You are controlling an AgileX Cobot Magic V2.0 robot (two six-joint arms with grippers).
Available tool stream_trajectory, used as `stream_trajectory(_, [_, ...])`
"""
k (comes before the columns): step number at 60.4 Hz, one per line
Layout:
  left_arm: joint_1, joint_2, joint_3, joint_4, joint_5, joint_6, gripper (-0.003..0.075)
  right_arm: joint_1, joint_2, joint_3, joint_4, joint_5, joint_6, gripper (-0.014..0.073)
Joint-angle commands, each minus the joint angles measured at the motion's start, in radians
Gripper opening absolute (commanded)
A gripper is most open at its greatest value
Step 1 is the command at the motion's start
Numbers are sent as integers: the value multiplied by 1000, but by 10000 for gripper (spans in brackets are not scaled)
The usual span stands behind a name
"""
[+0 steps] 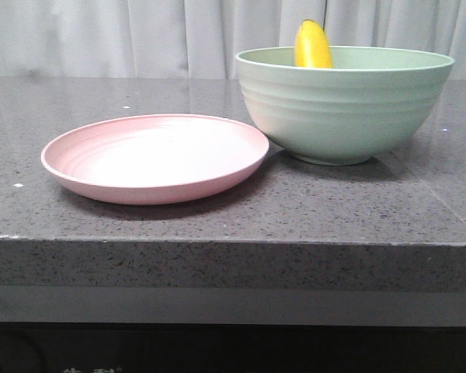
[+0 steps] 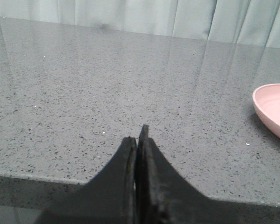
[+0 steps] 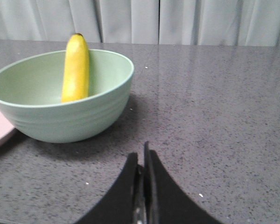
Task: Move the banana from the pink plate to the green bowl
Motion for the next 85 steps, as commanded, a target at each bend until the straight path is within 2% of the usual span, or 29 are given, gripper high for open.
stream_trajectory(1, [1,-24,2,-9,-90,-6,-18,-4,2,48,-40,-168,-10,-50])
stream_trajectory(7, [1,-24,2,-9,-90,-6,-18,-4,-37,145,-47,-231,-10,-50])
stream_trajectory(17, [1,-24,2,-9,-90,-6,-18,-4,-143,260,-37,-232,-10,-50])
stream_trajectory(21, [1,-24,2,-9,-90,-6,-18,-4,-188,256,-28,-178,-10,-50])
stream_trajectory(85, [1,-22,2,-9,-90,-6,-18,-4,-188,258,-26,-181,-10,-50])
